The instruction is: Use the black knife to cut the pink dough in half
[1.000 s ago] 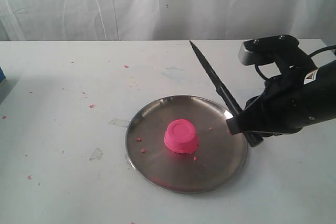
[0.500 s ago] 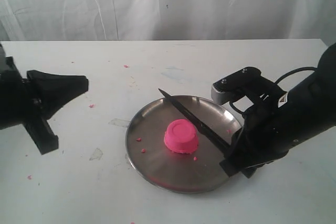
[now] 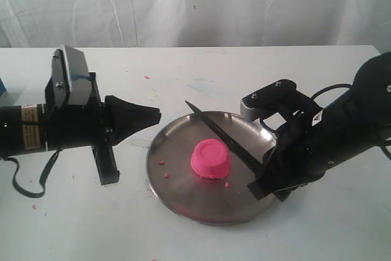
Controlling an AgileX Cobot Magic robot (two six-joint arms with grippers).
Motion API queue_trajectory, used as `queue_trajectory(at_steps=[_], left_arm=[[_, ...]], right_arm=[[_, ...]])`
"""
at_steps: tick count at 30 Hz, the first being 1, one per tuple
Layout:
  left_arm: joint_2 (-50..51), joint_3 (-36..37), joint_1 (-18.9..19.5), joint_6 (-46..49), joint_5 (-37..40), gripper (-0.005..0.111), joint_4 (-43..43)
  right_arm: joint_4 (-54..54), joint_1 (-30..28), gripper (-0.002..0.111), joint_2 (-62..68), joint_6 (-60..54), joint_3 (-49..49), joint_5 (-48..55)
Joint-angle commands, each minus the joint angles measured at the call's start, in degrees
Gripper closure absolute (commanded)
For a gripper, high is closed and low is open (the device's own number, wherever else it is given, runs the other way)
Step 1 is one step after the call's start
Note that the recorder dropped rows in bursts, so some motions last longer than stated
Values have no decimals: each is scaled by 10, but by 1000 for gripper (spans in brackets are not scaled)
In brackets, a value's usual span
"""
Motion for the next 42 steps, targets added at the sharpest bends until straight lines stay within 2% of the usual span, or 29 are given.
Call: queue_trajectory(at_steps=[1, 5, 12, 30, 34, 38, 42], left_arm=[[46, -50, -16, 3, -14, 107, -14], [86, -80, -19, -24, -14, 107, -24], [148, -117, -19, -156, -14, 107, -20], [174, -117, -19, -171, -14, 107, -15], [174, -117, -38, -227, -14, 107, -45], [176, -117, -60, -215, -14, 107, -80], [184, -117, -66, -174, -14, 107, -101]], right_arm=[[1, 0, 108, 11, -5, 3, -8], [1, 0, 108, 25, -5, 3, -4], [1, 0, 108, 47, -2, 3, -9], [1, 0, 108, 77, -2, 3, -31], [4, 0, 108, 77, -2, 3, -31], [4, 0, 108, 77, -2, 3, -27], [4, 0, 108, 77, -2, 0, -22]])
